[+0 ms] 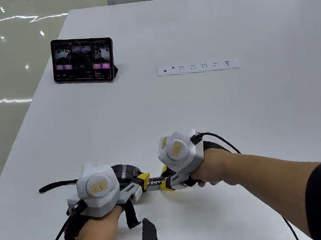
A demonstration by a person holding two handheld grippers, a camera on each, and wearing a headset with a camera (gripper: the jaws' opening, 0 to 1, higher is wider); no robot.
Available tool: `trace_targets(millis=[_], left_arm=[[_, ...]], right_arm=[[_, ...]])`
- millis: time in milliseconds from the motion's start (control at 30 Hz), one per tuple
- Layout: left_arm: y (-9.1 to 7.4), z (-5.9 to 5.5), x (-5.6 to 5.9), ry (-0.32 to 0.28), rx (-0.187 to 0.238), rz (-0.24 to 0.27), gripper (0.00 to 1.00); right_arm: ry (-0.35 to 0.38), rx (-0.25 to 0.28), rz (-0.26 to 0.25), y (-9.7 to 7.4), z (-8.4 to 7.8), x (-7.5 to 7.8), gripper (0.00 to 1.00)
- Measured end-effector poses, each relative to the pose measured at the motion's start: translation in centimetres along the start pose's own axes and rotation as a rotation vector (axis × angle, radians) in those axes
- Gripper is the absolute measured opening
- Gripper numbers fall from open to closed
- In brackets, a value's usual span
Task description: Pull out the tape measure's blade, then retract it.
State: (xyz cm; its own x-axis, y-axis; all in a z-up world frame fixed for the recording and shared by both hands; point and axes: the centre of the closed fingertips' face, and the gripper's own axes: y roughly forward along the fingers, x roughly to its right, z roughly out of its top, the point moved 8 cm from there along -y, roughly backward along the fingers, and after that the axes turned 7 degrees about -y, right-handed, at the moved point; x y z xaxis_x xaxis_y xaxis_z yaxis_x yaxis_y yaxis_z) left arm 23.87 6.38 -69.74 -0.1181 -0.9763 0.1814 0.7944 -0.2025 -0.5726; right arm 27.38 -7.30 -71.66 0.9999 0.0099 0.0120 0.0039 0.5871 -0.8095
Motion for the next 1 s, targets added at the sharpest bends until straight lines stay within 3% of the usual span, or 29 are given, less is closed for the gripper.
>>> trace_targets(millis=[1000], left_arm=[[-0.08,-0.03,0.09,-0.008,-0.002,0.001,0.61]], right_arm=[[0.015,0.033,-0.001,0.79,0.86,0.12,0.11]])
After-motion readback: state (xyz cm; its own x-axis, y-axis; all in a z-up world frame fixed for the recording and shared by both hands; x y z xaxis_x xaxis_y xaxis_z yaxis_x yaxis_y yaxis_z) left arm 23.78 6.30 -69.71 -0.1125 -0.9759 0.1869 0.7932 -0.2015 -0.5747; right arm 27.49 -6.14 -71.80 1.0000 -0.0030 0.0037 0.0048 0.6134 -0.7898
